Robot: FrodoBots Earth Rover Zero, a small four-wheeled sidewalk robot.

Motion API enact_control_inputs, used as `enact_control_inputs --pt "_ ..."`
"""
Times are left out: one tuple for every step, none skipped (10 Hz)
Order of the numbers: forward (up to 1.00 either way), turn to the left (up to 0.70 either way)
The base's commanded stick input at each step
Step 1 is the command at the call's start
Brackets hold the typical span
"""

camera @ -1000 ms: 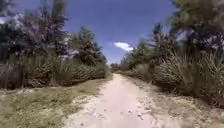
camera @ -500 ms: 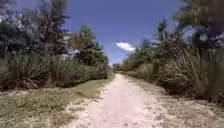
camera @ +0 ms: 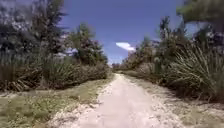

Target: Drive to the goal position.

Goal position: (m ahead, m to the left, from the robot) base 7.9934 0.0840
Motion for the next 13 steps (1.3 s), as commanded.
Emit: enact_control_inputs --pt "0.70 0.00" --pt "0.70 0.00" --pt "0.70 0.00" --pt "0.70 0.00" --pt "0.70 0.00" --pt "0.70 0.00" --pt "0.70 0.00" --pt "0.70 0.00" --pt "0.70 0.00" --pt "0.70 0.00" --pt "0.70 0.00" --pt "0.70 0.00" --pt "0.70 0.00"
